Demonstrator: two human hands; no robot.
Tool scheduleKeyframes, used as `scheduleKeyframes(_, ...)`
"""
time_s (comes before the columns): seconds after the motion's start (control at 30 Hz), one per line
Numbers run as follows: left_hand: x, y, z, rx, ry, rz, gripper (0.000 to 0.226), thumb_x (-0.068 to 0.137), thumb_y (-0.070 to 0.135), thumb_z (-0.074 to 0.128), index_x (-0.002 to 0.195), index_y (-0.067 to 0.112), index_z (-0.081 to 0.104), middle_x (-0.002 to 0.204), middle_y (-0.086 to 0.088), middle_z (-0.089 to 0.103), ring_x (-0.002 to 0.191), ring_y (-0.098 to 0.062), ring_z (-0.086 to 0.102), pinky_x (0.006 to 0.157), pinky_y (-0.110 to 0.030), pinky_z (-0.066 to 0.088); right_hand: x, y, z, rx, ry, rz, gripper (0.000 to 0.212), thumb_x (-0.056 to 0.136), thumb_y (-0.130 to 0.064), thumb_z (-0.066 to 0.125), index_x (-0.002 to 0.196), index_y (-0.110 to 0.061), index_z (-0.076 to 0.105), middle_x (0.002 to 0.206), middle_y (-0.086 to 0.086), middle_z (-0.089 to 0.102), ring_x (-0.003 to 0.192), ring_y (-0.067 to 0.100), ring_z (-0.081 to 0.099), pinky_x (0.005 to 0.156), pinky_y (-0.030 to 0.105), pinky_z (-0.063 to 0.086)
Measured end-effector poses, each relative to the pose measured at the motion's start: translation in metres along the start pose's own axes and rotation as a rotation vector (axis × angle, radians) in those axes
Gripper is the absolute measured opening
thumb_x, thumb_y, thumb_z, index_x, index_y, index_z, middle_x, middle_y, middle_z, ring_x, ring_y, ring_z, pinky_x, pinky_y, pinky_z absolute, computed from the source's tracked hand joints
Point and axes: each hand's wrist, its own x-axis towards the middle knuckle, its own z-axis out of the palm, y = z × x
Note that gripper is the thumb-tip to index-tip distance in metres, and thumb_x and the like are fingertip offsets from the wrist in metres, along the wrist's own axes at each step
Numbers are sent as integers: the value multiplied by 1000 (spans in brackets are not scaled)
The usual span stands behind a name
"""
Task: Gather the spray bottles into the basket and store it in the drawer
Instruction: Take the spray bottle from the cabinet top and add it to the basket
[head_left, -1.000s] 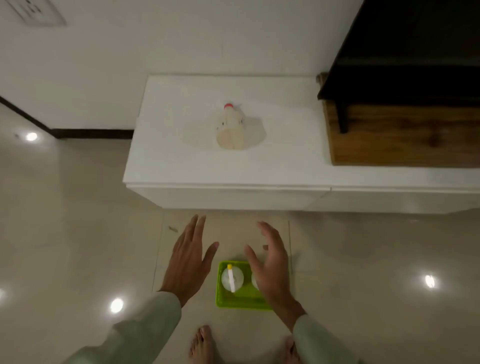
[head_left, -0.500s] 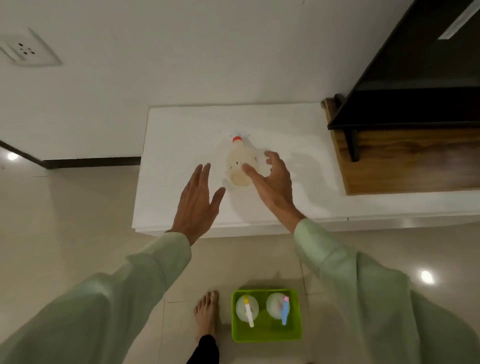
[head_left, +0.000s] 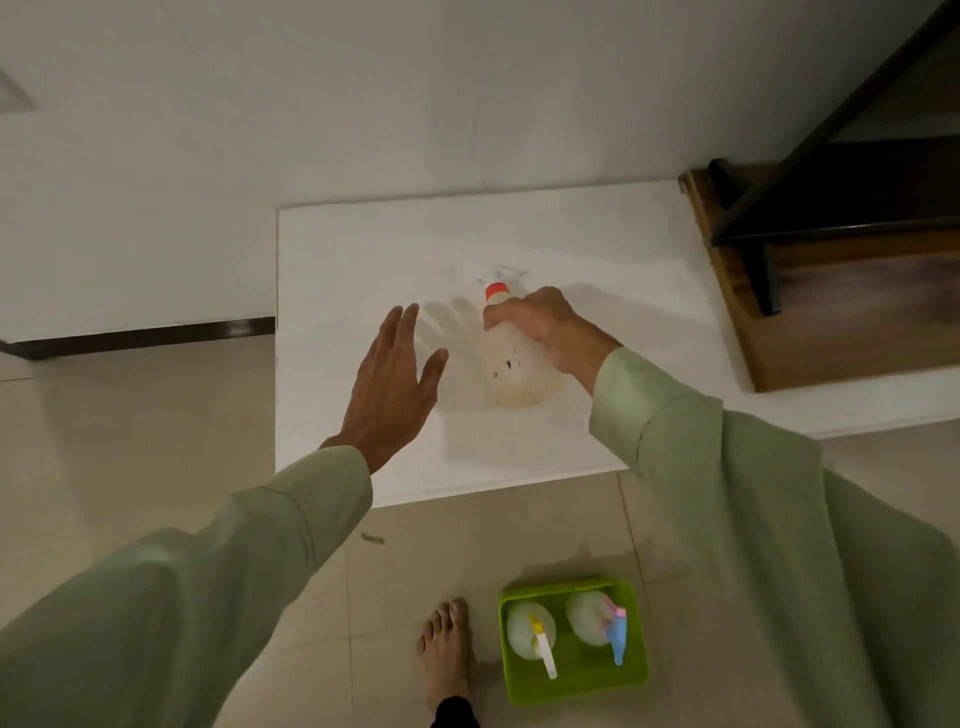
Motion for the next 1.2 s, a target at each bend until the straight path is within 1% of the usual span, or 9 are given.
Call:
scheduleKeyframes(0.1, -13, 0, -1, 3, -12, -5, 65, 102, 41, 41, 155, 15, 14, 165, -7, 14, 152, -22, 16, 123, -42, 22, -12, 11, 3, 31, -16, 49, 48, 56, -19, 80, 100, -9, 64, 94, 11, 71, 82, 31, 71, 80, 44, 61)
scheduleKeyframes(0.23, -44, 11, 1, -3, -24, -1, 64, 102, 41, 40, 155, 17, 14, 165, -6, 14, 152, -20, 15, 122, -40, 21, -50, 43, -6, 197, -47, -37, 25, 70, -12, 77, 93, -9, 68, 82, 10, 69, 70, 28, 67, 62, 31, 55)
scheduleKeyframes(0.37, -90, 33, 14, 8, -42, 28, 64, 102, 42, 40, 155, 18, 15, 165, -4, 14, 152, -19, 15, 122, -40, 22, -106, 93, -21, 325, 0, -176, 31, 90, -24, 71, 114, -9, 60, 110, 19, 72, 97, 35, 71, 82, 41, 56)
scheduleKeyframes(0.47, -133, 50, 34, 21, -64, 44, 66, 101, 44, 40, 156, 17, 14, 165, -4, 14, 153, -18, 14, 122, -41, 22, -151, 143, -30, 353, -14, -243, 27, 97, -33, 62, 116, -14, 58, 112, 15, 72, 93, 23, 71, 76, 31, 53)
scheduleKeyframes(0.63, -214, 71, 79, 31, -107, 56, 66, 101, 40, 43, 155, 15, 16, 165, -6, 15, 152, -21, 15, 122, -41, 22, -212, 244, -36, 337, 92, -294, 16, 91, -17, 72, 103, -10, 63, 95, 10, 71, 85, 16, 65, 80, 33, 51)
scheduleKeyframes(0.77, -269, 73, 121, 29, -155, 42, 65, 101, 37, 45, 155, 14, 17, 165, -7, 16, 152, -21, 16, 122, -38, 19, -244, 326, -29, 286, 323, -196, 32, 74, -27, 87, 98, -12, 72, 85, -6, 75, 74, -1, 67, 66, 13, 48)
scheduleKeyframes(0.9, -305, 53, 161, 24, -206, 16, 66, 100, 40, 45, 155, 17, 17, 165, -6, 16, 152, -19, 16, 123, -37, 19, -257, 403, -1, 313, 458, -118, 38, 66, -31, 91, 97, -19, 72, 89, -3, 74, 85, 15, 69, 76, 31, 53)
scheduleKeyframes(1.0, -320, 27, 190, 40, -238, 6, 66, 100, 43, 44, 155, 19, 17, 165, -4, 16, 152, -19, 17, 123, -38, 20, -250, 452, 27, 322, 526, -110, 32, 68, -28, 90, 92, -28, 68, 87, -5, 72, 86, 18, 67, 77, 33, 51)
scheduleKeyframes(1.2, -326, -38, 246, 79, -304, 0, 67, 99, 48, 41, 155, 22, 15, 165, -1, 15, 152, -17, 17, 122, -40, 21, -205, 525, 81, 280, 674, -177, 36, 73, -11, 87, 93, -30, 64, 86, -9, 69, 87, 31, 67, 79, 44, 55)
